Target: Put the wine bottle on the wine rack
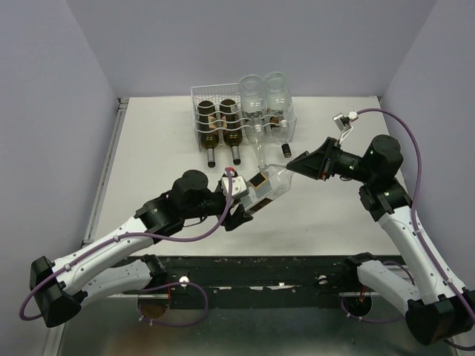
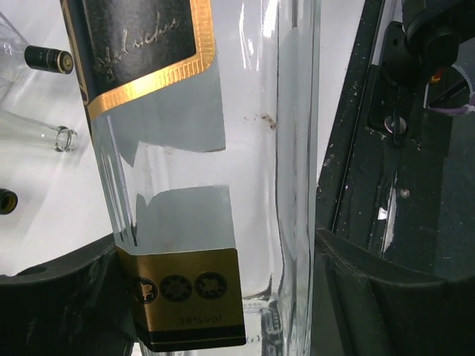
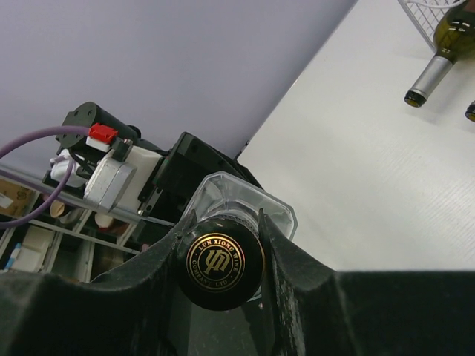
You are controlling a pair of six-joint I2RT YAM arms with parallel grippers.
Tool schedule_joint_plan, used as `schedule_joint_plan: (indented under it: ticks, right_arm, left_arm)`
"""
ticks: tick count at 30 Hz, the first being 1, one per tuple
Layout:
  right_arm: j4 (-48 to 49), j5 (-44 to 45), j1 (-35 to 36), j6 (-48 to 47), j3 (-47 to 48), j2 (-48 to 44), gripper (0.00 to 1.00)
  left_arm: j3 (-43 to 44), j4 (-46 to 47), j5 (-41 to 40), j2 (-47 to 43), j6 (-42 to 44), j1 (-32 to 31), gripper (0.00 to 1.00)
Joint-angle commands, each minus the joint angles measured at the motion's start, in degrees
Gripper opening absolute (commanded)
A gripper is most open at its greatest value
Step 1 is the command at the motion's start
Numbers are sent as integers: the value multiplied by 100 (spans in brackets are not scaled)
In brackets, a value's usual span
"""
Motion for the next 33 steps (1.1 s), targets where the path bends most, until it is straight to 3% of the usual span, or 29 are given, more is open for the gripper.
schedule_joint_plan:
  ticks: [1,2,3,7,10,15,18,22,27,30,33]
  right_arm:
    - [375,-576,27,529,131,-285,1]
    - [314,-576,27,476,140,-285,1]
    - [157,-541,27,372,158,-294,7]
    - [-932,20,27,-532,325,-443,70]
    - [-1574,836,36,-1122,360,-741,97]
    - [-2638,2208,27,-1729,685,-1041,100]
    - [-2912,2535,27,-1897,852,-1129,100]
    - [-3184,2133,27,-2221,1220,-1077,100]
    - [-4203,1325,27,-3003,1757,-681,100]
    - [-4494,692,36,-3232,1732,-470,100]
    - [-4433,452,79,-3417,1495,-513,99]
  left_arm:
    - [301,-39,250,72,310,-24,0]
    - [302,-22,145,90,301,-24,0]
    - [302,31,39,90,328,-24,0]
    - [266,189,-418,3,686,-24,0]
    - [170,347,-769,-252,1310,-33,0]
    - [-286,734,-1078,-893,2618,-33,0]
    - [-585,717,-973,-1166,3655,-33,0]
    - [-744,673,-1052,-1438,4544,-42,0]
    - [-894,490,-1034,-1571,5827,-42,0]
    - [-902,190,-824,-1536,6671,-42,0]
    - [-973,321,-674,-1527,6998,-42,0]
